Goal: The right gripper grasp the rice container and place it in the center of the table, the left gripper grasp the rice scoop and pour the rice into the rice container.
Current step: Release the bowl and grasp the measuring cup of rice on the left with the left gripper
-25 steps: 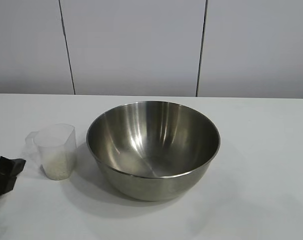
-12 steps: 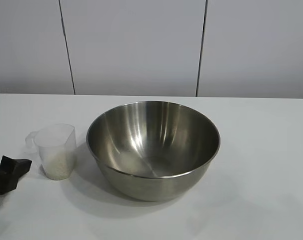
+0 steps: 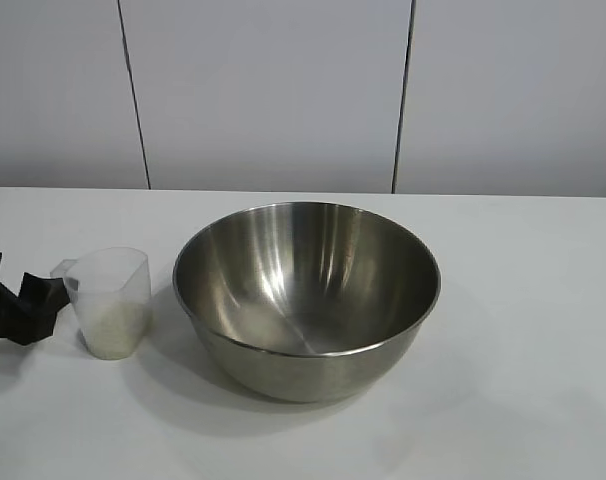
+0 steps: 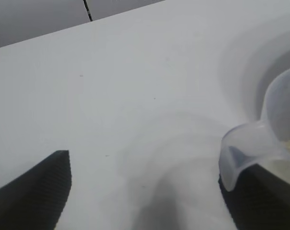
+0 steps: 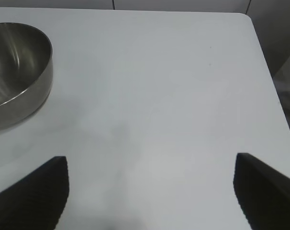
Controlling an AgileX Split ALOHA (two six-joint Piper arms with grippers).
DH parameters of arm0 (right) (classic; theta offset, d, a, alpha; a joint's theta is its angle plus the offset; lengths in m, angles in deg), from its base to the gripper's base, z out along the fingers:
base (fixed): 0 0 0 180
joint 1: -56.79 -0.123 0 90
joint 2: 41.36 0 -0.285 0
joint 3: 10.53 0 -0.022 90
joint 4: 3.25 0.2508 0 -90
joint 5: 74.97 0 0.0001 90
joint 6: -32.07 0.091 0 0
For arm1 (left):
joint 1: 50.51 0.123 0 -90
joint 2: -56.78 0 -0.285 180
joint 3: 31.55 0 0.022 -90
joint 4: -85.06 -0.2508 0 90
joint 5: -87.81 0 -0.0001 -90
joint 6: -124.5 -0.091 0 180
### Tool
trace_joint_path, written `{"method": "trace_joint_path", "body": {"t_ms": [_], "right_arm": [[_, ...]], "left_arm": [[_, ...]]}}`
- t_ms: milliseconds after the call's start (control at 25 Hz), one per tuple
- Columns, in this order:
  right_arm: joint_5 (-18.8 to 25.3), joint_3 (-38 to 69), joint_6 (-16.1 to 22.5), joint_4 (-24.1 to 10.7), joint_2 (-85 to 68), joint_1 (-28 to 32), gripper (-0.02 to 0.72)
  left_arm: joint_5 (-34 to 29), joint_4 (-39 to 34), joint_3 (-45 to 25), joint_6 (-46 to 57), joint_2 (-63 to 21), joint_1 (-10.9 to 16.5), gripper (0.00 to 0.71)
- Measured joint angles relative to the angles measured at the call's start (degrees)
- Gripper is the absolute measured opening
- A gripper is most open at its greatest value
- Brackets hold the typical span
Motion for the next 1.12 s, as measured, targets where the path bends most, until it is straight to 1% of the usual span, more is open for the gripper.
{"method": "trace_joint_path", "body": {"t_ms": [200, 280, 320, 400, 640, 960, 1040, 1120], "right_arm": [[0.0, 0.0, 0.0, 0.0, 0.0, 0.0, 0.640], [0.0, 0.0, 0.0, 0.0, 0.0, 0.0, 0.640], [0.0, 0.0, 0.0, 0.0, 0.0, 0.0, 0.640], [0.0, 0.0, 0.0, 0.0, 0.0, 0.0, 0.640], [0.0, 0.0, 0.0, 0.0, 0.0, 0.0, 0.640], [0.0, 0.0, 0.0, 0.0, 0.0, 0.0, 0.640], [0.0, 0.0, 0.0, 0.0, 0.0, 0.0, 0.640], [0.0, 0.0, 0.0, 0.0, 0.0, 0.0, 0.639]], "left_arm": [[0.0, 0.0, 0.7, 0.0, 0.0, 0.0, 0.605], [0.0, 0.0, 1.1, 1.5, 0.0, 0.0, 0.603], [0.0, 0.1, 1.2, 2.3, 0.0, 0.0, 0.598], [0.0, 0.3, 1.3, 3.6, 0.0, 0.0, 0.562], [0.0, -0.3, 1.5, 4.1, 0.0, 0.0, 0.328], [0.0, -2.1, 1.5, 4.3, 0.0, 0.0, 0.052], [0.0, -2.9, 1.5, 4.3, 0.0, 0.0, 0.023], [0.0, -3.3, 1.5, 4.3, 0.0, 0.0, 0.013]]}}
